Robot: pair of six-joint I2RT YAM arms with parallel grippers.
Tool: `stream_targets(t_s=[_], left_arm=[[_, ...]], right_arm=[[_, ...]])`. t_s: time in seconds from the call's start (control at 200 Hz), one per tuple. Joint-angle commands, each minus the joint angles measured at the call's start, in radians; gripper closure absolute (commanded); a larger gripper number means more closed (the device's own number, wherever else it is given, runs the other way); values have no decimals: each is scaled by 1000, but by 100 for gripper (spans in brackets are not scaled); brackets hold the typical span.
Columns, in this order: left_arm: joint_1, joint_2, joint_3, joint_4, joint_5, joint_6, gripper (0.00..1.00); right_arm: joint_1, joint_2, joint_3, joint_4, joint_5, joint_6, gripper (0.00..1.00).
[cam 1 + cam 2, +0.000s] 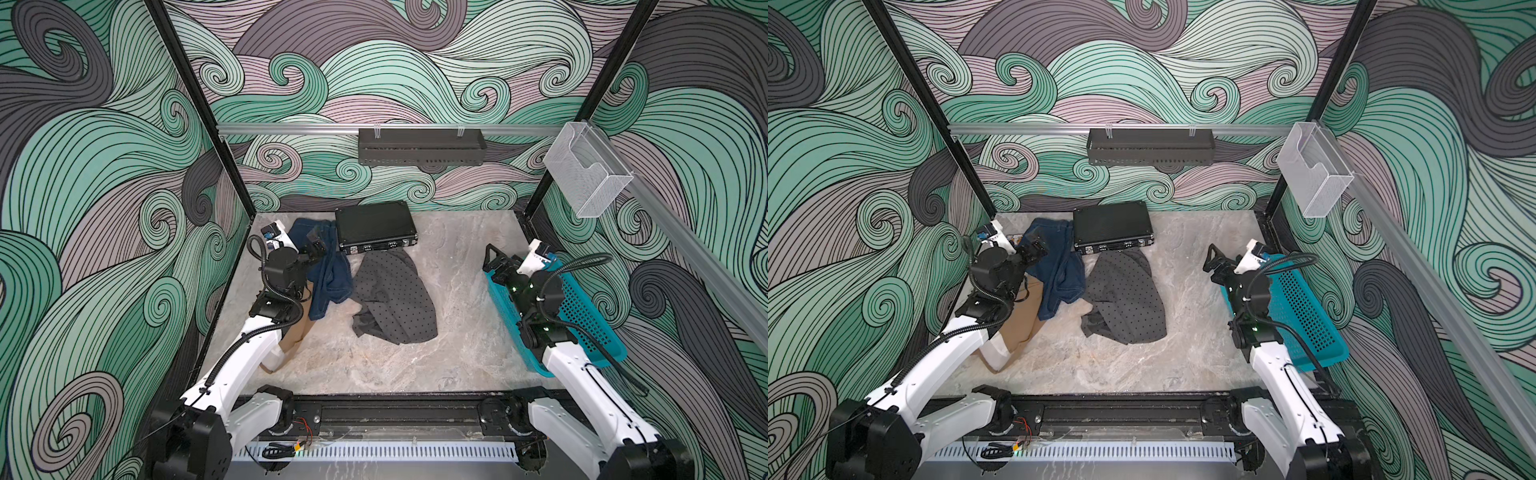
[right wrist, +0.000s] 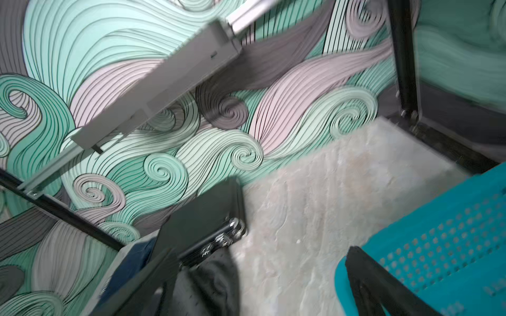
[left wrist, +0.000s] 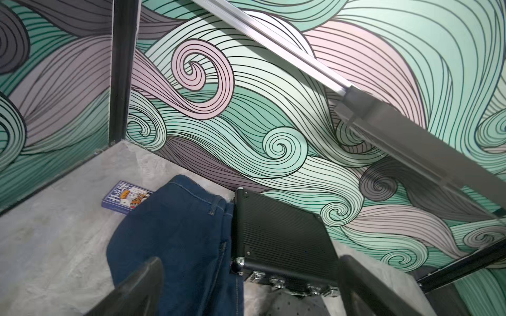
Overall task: Roll up the skirts
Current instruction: Adjust the skirt at the center of the board.
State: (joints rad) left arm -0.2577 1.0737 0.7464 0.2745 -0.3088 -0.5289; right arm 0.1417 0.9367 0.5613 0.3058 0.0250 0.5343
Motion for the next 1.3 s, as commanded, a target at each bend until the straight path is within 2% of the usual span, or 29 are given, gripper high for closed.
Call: stream_targets(t_s=[0.0,0.09,0.12,0.195,0.29,0.325,0.365,0.455,0.541,0.641,0.711,0.771,0.806,0.966,1.091,1.216,1.296], left_arm=[[-88,68,71,-153,173,-181,1],[-112,179,220,-484,333,-279,16],[-119,230,261,-592,379,-289,24],[-148,334,304,-740,469,-303,33],[-173,432,284,-805,504,-301,33],[-175,455,275,-828,492,-306,33],[-175,479,260,-829,488,-318,33],[-176,533,241,-831,442,-345,33],[-170,588,250,-886,309,-404,36],[-111,627,249,-922,208,-458,36],[-51,637,239,-907,180,-468,36],[3,651,253,-920,159,-469,36],[37,663,263,-918,163,-468,36],[180,751,362,-942,197,-467,36],[252,814,504,-1001,186,-417,35],[275,842,638,-1057,185,-338,30],[272,836,677,-1070,231,-308,28]], right_arm=[[108,147,157,-377,-147,110,14],[322,312,330,-684,-60,2,16],[380,372,379,-768,-35,-14,16],[486,475,433,-842,-8,-14,19],[581,547,435,-809,35,42,16],[610,577,439,-775,6,53,7],[650,624,462,-757,-17,49,2],[721,753,550,-807,19,14,1],[725,829,557,-809,26,24,10],[717,828,488,-771,63,21,42],[688,793,422,-739,28,28,66],[657,747,359,-692,-28,34,81],[640,717,324,-672,-53,37,87],[604,588,202,-510,-200,44,86],[598,543,203,-502,-300,53,84],[587,523,220,-532,-345,78,85],[564,501,222,-550,-362,91,85]])
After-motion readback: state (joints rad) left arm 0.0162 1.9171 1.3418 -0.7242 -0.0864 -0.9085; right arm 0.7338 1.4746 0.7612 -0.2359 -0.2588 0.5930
